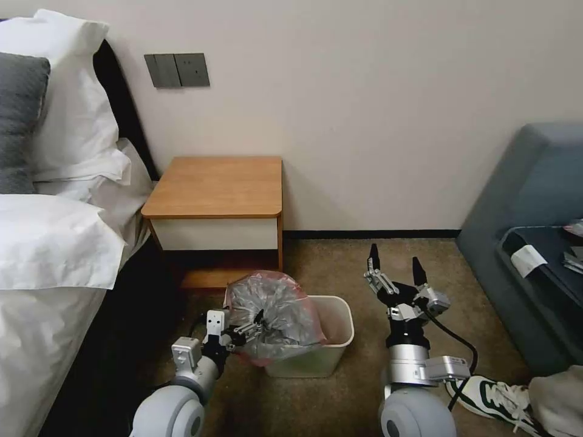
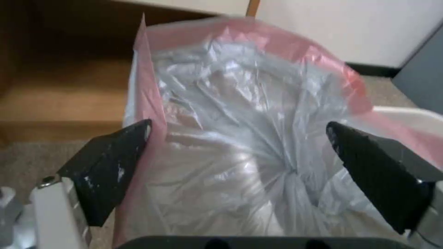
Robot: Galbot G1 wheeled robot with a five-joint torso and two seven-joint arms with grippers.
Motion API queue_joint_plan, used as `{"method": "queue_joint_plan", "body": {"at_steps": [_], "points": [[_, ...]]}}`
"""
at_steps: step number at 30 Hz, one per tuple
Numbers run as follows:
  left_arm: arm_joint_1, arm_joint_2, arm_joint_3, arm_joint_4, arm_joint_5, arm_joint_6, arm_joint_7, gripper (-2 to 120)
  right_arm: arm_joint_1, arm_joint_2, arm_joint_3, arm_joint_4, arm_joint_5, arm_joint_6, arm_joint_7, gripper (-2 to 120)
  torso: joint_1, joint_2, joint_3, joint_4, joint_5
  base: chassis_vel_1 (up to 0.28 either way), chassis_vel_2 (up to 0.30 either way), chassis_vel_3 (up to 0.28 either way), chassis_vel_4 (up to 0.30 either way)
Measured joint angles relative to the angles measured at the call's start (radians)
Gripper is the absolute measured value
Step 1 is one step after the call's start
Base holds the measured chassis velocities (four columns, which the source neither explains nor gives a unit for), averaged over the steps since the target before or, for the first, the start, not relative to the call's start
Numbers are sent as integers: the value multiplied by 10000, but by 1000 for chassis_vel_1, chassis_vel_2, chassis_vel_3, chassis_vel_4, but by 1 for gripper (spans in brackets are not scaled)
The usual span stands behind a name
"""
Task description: Pick up the garbage bag from the table and place it over the trash can.
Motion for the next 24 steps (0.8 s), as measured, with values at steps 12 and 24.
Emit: {"method": "queue_joint_plan", "body": {"at_steps": [12,24], "points": [[105,0,-211,-531,-769,76,250,100,-187,141,-212,-25,-68,111,-113,100,0,0,0,0,1,0,0,0,0],[-494,-443,-163,-153,-608,2313,-490,99,-621,218,-267,-26,-218,521,-219,100,0,2,0,-1,0,0,0,0,0]]}}
